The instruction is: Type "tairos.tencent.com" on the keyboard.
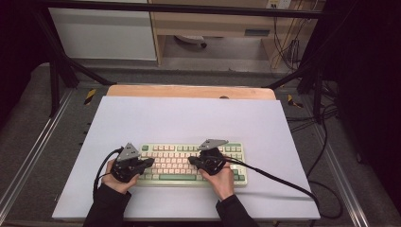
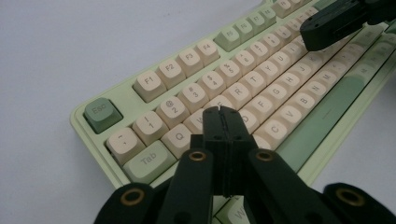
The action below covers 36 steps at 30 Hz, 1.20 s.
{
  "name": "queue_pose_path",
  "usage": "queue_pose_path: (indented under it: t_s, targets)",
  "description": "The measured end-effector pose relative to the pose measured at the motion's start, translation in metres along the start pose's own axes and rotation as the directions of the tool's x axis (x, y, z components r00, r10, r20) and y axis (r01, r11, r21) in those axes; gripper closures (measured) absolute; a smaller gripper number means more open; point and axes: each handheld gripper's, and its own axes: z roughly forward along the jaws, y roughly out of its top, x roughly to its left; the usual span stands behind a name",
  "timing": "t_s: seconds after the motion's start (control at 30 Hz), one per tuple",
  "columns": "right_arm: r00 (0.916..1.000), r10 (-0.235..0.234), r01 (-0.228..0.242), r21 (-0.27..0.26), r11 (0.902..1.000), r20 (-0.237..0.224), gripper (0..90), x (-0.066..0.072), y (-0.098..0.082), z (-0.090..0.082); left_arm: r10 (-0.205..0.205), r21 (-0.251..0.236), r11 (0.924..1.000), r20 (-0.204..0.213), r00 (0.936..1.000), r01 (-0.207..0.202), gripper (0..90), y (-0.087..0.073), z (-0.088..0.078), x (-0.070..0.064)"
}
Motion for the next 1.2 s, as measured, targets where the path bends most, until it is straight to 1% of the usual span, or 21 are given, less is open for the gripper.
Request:
queue_pose_path:
  t_s: [0.3,0.6,0.8,0.9,1.03,1.1,1.2]
  targets:
    - [0.9996,-0.027,0.027,0.0,0.9996,-0.005,90.0,0.003,0.004,-0.018,0.003,-0.006,1.0,0.0,1.0,-0.003,90.0,0.002,-0.001,-0.002]
    - [0.9995,-0.028,0.028,-0.003,0.9996,-0.014,90.0,0.002,0.002,-0.029,0.007,-0.008,0.9999,0.004,1.0,-0.007,90.0,0.007,0.002,-0.009]
    - [0.9997,-0.014,0.014,-0.006,0.9999,-0.019,90.0,-0.001,-0.004,-0.036,0.009,0.001,1.0,-0.005,0.9999,-0.009,90.0,0.013,0.008,-0.014]
    - [0.9997,-0.015,0.014,-0.008,0.9999,-0.017,90.0,-0.003,-0.006,-0.04,0.011,0.006,0.9999,-0.007,0.9999,-0.011,90.0,0.016,0.013,-0.017]
    - [0.9997,-0.012,0.012,-0.011,0.9999,-0.021,90.0,-0.003,-0.008,-0.044,0.01,0.016,0.9998,-0.011,0.9999,-0.01,90.0,0.019,0.02,-0.019]
    - [0.9996,-0.018,0.018,-0.013,0.9998,-0.022,90.0,-0.003,-0.01,-0.045,0.01,0.022,0.9997,-0.013,0.9999,-0.01,90.0,0.021,0.024,-0.02]
    - [0.9996,-0.01,0.009,-0.013,0.9999,-0.026,90.0,-0.003,-0.014,-0.046,0.011,0.027,0.9996,-0.013,0.9998,-0.011,90.0,0.024,0.031,-0.021]
